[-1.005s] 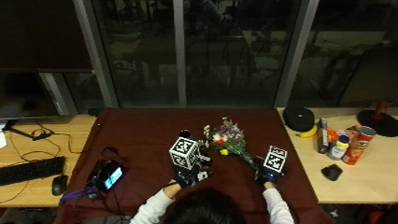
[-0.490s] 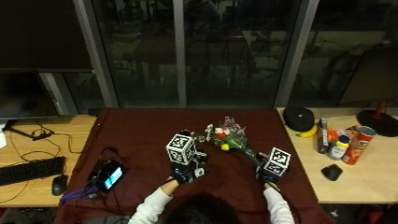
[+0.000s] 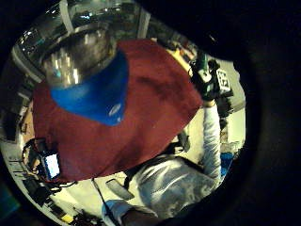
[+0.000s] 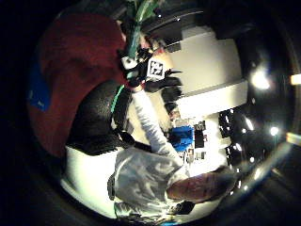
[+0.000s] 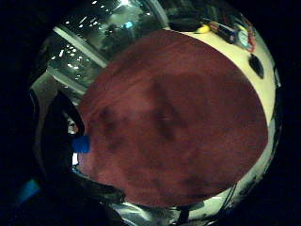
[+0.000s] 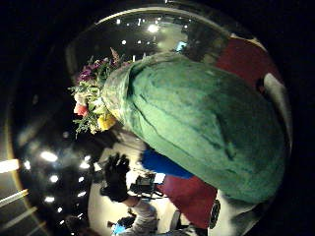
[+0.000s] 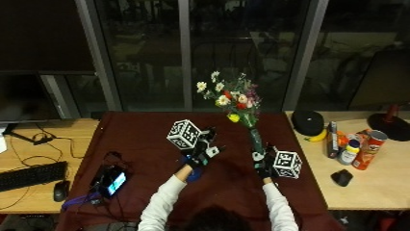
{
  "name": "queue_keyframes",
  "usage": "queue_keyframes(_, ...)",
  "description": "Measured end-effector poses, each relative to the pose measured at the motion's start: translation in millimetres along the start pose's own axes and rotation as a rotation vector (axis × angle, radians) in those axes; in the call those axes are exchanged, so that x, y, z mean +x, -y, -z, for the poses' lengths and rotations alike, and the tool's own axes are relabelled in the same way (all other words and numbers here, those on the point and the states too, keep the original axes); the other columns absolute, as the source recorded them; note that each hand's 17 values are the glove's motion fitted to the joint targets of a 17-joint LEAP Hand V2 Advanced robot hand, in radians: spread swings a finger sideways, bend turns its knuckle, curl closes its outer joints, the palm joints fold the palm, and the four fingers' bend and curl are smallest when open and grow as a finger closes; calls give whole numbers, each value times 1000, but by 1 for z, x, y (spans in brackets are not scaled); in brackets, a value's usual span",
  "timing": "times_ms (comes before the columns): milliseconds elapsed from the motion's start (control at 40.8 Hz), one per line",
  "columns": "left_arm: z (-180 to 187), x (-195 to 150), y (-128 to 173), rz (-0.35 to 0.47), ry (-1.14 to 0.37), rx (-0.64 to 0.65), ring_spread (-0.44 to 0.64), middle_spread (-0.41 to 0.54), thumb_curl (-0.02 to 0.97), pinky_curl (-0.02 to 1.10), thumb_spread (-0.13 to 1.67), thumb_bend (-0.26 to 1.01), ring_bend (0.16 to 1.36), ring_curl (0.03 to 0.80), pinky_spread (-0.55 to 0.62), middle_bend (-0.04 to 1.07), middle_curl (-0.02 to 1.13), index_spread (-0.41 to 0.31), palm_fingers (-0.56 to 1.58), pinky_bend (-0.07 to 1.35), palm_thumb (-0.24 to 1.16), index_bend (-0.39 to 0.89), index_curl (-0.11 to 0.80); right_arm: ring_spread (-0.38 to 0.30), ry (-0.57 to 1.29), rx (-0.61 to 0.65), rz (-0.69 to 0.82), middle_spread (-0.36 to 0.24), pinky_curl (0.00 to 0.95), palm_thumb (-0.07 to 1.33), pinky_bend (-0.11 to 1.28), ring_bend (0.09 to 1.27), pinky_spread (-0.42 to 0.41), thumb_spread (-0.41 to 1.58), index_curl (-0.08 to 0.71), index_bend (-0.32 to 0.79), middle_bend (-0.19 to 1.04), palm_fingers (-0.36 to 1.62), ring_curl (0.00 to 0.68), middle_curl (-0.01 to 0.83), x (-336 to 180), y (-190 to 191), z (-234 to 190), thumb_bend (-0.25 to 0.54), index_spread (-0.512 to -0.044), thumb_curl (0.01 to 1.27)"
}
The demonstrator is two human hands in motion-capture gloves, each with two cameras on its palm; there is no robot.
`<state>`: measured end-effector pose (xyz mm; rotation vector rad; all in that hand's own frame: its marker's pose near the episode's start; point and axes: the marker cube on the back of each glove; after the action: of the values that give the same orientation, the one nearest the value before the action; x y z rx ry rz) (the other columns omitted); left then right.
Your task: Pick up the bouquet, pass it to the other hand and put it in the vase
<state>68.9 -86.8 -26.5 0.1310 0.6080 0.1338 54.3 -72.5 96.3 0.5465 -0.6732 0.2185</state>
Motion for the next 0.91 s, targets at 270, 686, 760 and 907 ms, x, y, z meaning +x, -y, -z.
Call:
queue_keyframes(270, 19, 37, 53, -9, -258, 162, 415, 251, 336, 319, 1075, -29, 578, 271, 425, 189, 339, 89, 223, 310, 399, 123, 309, -189, 461, -48, 96, -176, 487, 1038, 708, 1013, -247, 791, 532, 475, 867, 1405, 575, 657, -95, -12, -25, -20, -205, 532)
queue_keyframes(686, -32, 54, 87, -76, -732, 41, 162, 95, 372, 355, 982, -18, 673, 298, 164, 279, 363, 87, 517, 428, 482, 87, 241, -186, 584, -48, 419, -174, 493, 1047, 721, 1034, -252, 704, 569, 466, 881, 1391, 570, 659, -150, -50, -78, -22, -205, 616)
queue_keyframes(760, -26, 57, 85, -19, -723, 146, 11, -32, 395, 353, 976, 23, 614, 277, -17, 367, 376, 2, 884, 476, 584, 153, 254, -186, 622, -96, 328, -174, 494, 1050, 721, 1035, -252, 703, 573, 467, 882, 1392, 569, 659, -152, -59, -82, -20, -205, 625)
queue_keyframes(907, -24, 52, 87, -16, -632, 334, -234, -205, 522, 385, 602, 59, 652, 339, -273, 521, 451, -172, 1399, 519, 804, 271, 332, -185, 652, -179, 244, -174, 494, 1046, 723, 1038, -252, 695, 582, 464, 884, 1390, 567, 658, -160, -74, -84, -22, -206, 644)
